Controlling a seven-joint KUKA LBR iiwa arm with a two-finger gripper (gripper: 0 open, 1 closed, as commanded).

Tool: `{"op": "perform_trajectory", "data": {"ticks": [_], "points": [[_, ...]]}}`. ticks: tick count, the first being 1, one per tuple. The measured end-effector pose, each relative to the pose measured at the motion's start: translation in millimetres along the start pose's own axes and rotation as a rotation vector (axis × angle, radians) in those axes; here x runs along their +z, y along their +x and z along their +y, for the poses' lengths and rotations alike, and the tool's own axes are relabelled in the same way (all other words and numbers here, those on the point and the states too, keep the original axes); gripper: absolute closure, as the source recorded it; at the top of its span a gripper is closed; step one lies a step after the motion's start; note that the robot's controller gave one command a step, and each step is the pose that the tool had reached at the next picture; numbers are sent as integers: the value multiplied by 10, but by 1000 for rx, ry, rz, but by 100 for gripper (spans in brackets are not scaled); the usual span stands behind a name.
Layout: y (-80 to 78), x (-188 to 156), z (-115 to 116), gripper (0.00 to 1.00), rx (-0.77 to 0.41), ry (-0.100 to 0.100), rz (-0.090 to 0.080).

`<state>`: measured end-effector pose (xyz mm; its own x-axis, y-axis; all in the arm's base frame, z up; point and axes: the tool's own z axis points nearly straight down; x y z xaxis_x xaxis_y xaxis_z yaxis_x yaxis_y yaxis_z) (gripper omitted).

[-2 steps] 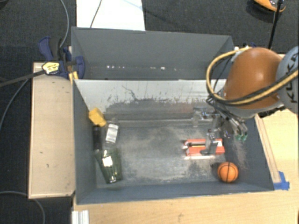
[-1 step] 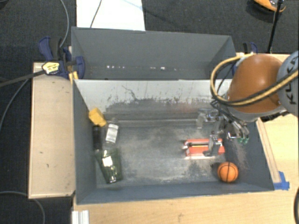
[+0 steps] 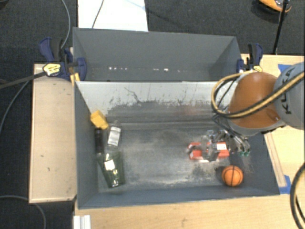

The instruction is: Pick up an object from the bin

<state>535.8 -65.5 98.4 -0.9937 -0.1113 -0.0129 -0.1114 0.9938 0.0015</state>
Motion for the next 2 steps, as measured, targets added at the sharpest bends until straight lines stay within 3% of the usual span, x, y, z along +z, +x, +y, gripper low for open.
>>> {"op": "perform_trajectory", "data": {"ticks": [1,2], "points": [[-1,0,1,0,2,0,0],[0,0,1,0,2,0,0]]}}
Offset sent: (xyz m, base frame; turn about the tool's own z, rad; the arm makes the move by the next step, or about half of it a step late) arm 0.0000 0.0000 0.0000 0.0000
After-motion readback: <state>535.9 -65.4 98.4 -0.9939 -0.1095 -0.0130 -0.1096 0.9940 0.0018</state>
